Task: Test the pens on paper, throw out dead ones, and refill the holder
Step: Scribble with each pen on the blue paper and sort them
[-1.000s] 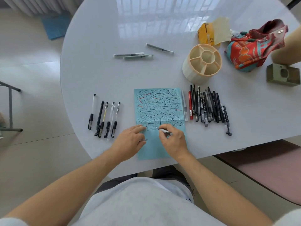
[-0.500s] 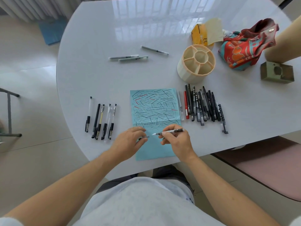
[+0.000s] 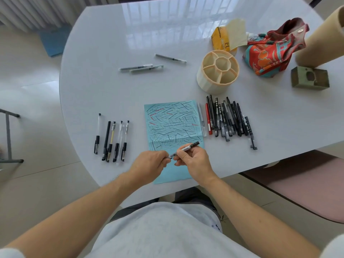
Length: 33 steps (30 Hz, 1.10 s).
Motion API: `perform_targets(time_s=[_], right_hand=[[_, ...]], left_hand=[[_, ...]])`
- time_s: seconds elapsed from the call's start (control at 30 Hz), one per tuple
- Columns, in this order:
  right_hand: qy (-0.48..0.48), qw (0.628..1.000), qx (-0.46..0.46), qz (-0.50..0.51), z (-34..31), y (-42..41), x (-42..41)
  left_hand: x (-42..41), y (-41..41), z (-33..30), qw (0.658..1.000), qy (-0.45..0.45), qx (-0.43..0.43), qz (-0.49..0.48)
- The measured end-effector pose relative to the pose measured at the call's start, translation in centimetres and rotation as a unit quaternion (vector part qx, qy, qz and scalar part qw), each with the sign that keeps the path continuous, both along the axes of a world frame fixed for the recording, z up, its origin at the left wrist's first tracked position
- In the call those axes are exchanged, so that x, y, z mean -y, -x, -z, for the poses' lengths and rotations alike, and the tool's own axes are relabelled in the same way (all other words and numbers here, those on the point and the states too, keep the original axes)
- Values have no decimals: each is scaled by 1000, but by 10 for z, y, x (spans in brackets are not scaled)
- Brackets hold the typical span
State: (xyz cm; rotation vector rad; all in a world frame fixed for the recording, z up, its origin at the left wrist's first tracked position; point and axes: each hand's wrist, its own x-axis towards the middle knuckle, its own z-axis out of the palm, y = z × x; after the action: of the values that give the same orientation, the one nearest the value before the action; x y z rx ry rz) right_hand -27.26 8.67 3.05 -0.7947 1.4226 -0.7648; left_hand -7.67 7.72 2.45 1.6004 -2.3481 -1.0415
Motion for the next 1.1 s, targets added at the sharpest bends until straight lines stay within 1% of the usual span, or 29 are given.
perform_targets(time_s=[0.1, 0.17, 0.23, 0.27, 0.3, 0.33, 0.37, 0.4, 0.47, 0.53, 0.63, 0.83, 1.0, 1.07, 1.1], right_hand=[[-18, 999, -7, -25, -1, 6, 13], [-33, 999, -12, -15, -1, 17, 34], [-41, 997, -59, 0, -3, 33, 61], [-35, 992, -118, -12, -3, 43, 76], [-20, 980, -195, -41, -2, 54, 90], [3, 958, -276, -76, -1, 64, 103], [26, 930, -349, -112, 0, 72, 114], [48, 905, -399, -140, 2, 78, 124], [68, 876, -444, -175, 6, 83, 137], [78, 854, -475, -196, 12, 84, 143], [97, 830, -504, -218, 20, 85, 145], [158, 819, -510, -208, 19, 75, 166], [221, 828, -465, -222, 15, 29, 239], [233, 824, -463, -228, 17, 5, 277], [234, 817, -474, -231, 18, -6, 295]], left_hand=[[4, 6, -1, 1000, -6, -6, -7], [11, 10, -1, 1000, 3, -13, -26], [19, 10, 2, 999, 14, -16, -45], [22, 8, 4, 999, 22, -9, -49], [25, 4, 8, 998, 30, 7, -47], [26, 0, 11, 998, 35, 33, -38], [27, -4, 15, 997, 35, 66, -28], [27, -8, 19, 995, 29, 96, -21], [25, -13, 25, 990, 18, 137, -12], [23, -16, 30, 987, 17, 157, -4], [19, -17, 33, 987, 16, 159, -12], [20, -17, 32, 989, 14, 146, -26], [21, -16, 28, 991, 18, 123, -53], [20, -16, 28, 991, 17, 118, -64], [20, -16, 28, 991, 14, 115, -68]])
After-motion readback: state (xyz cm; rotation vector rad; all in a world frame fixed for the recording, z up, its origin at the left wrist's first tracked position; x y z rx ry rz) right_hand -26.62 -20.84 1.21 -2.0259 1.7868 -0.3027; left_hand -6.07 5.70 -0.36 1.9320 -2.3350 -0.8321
